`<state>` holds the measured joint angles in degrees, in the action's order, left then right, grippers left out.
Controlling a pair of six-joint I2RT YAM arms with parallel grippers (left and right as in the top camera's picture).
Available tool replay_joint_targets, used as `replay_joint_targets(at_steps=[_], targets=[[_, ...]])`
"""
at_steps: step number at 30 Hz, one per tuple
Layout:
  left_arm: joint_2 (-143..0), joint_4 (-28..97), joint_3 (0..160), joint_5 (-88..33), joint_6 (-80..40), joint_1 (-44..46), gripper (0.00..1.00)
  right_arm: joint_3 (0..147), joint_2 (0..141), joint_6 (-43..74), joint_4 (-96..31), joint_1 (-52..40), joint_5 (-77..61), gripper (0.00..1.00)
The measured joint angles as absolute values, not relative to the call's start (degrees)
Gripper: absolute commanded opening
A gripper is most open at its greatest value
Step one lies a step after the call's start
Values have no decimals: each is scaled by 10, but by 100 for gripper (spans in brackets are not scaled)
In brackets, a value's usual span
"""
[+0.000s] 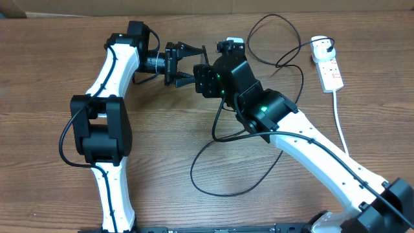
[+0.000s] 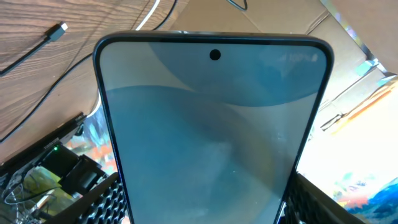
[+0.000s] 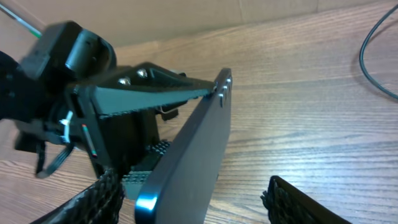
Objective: Plug charger to phone and switch on socket
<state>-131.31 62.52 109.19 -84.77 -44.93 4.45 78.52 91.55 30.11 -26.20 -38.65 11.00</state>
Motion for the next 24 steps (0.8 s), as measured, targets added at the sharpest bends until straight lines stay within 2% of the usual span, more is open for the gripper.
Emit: replay_joint_targets(at_steps=[4,9,17,24], targets=[[-1313,625,1092,-832,-451,44,61,785,938,300,-262,-387,110,68],[-1313,600,1092,-785,-471,44,62,785,946,301,-262,-387,110,59],[-1313,563,1092,-735,-509,44,61,785,948,307,-287,-387,109,58],[-1313,561,1092,-726,-521,45,61,785,973,315,-275,-387,107,51]])
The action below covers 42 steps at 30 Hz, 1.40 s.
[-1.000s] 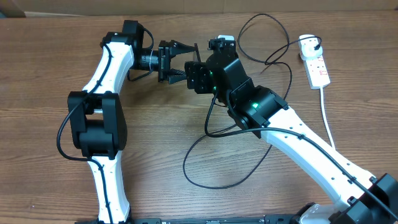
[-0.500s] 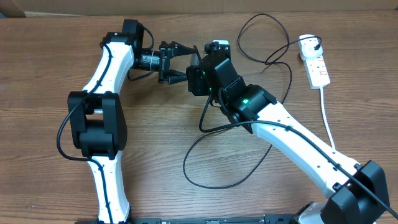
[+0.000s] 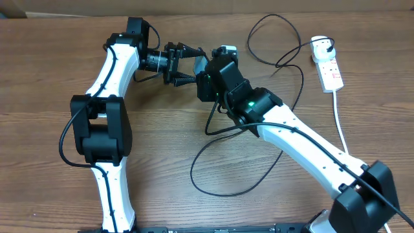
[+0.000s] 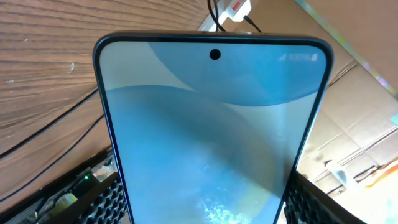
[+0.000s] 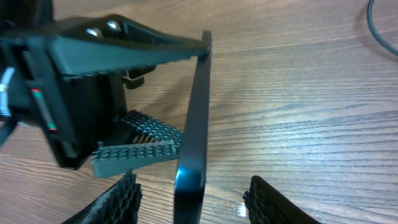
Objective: Plug charger to phone and switch on socket
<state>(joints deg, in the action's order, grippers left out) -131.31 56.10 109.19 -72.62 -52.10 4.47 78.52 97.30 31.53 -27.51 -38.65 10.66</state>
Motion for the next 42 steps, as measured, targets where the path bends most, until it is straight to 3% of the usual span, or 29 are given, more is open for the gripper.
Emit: replay_joint_targets(at_steps=[5,26,36,42], targets=[[-1313,561,1092,-723,-522,45,61,785,987,316,-251,-387,105,45],[-1313,560,1092,-712,-526,45,62,785,987,315,-253,-387,105,37],[-1313,556,1092,-712,-526,45,62,785,991,317,-248,-387,105,27],[-1313,556,1092,-712,-526,49,62,785,991,315,-244,-387,105,26]])
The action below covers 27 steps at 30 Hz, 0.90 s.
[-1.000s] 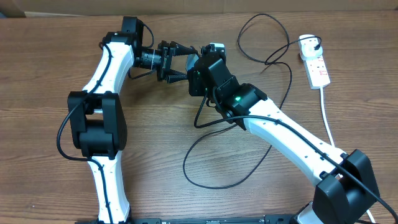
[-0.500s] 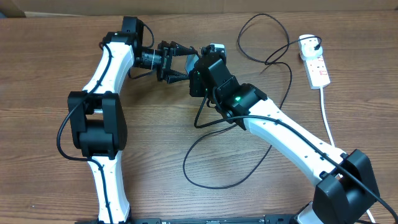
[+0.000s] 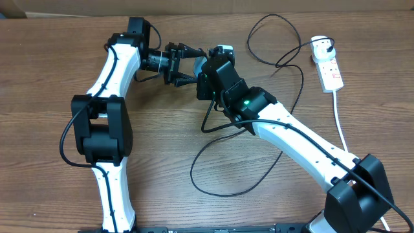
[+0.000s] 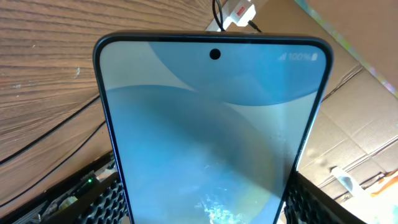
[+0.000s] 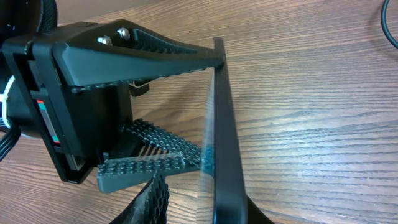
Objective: Plug charger to phone and switch on socket
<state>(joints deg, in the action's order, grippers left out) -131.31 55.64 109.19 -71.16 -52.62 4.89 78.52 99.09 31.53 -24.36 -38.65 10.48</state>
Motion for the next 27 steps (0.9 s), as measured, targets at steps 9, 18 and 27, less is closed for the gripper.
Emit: replay_joint_targets(at_steps=[9,18,27], targets=[[-1313,556,1092,-711,-526,49,62,785,1001,315,-241,-387,105,25],[-1313,556,1092,-710,-526,49,62,785,1013,315,-233,-387,105,25],[-1313,556,1092,-704,-526,49,62,785,1013,315,-225,-387,110,25]])
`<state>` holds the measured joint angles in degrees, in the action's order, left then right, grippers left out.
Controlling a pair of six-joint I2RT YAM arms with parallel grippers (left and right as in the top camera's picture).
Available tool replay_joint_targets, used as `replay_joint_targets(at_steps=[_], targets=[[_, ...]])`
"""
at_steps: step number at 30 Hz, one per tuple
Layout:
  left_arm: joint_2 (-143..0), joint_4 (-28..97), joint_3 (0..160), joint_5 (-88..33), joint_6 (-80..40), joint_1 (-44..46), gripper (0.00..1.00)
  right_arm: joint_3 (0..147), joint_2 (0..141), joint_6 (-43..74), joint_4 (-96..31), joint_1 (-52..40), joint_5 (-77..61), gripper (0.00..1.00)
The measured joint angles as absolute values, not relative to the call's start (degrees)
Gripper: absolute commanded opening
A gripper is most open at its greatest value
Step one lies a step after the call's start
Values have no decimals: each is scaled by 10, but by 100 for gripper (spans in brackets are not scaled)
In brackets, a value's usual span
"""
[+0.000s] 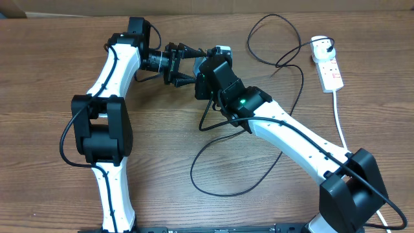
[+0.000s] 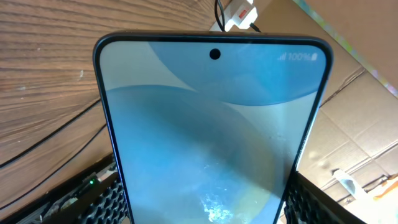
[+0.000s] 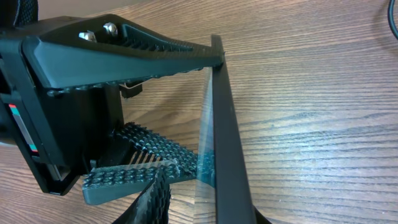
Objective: Plug charger to phone and switch on socket
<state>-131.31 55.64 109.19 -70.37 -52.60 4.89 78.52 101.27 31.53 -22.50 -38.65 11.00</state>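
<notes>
The phone (image 2: pixel 211 124), screen lit, fills the left wrist view. My left gripper (image 2: pixel 205 208) is shut on its two long edges. In the right wrist view the phone (image 3: pixel 221 124) stands edge-on above the table. My right gripper (image 3: pixel 208 210) is shut across its front and back at the near end. Overhead, the left gripper (image 1: pixel 184 61) and right gripper (image 1: pixel 206 70) meet at the back middle, hiding the phone. The black charger cable (image 1: pixel 226 188) lies loose on the wood. The white socket strip (image 1: pixel 328 68) with a plug in it lies at the back right.
The cable loops run under the right arm and up to the socket strip across the wooden table (image 1: pixel 52 168). Cardboard walls (image 2: pixel 354 112) stand behind the table. The left gripper's ribbed fingers (image 3: pixel 130 46) fill the left half of the right wrist view.
Both grippers still hold the phone in the same place. The right wrist view shows the left gripper slightly larger and nearer; the phone's pose is nearly unchanged.
First my left gripper held the phone up, with my right gripper wide open around its end. Then the phone stood turned more on edge and the right jaws were narrower. After that the right gripper was shut on the phone, and both hold it now.
</notes>
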Motion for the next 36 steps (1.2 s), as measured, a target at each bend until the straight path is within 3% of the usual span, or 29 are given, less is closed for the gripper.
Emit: replay_joint_targets(at_steps=[23,36], targets=[[-1313,556,1092,-698,-526,49,62,785,1013,315,-223,-386,114,19],[-1313,552,1092,-698,-526,48,64,785,1015,327,-225,-383,119,5]])
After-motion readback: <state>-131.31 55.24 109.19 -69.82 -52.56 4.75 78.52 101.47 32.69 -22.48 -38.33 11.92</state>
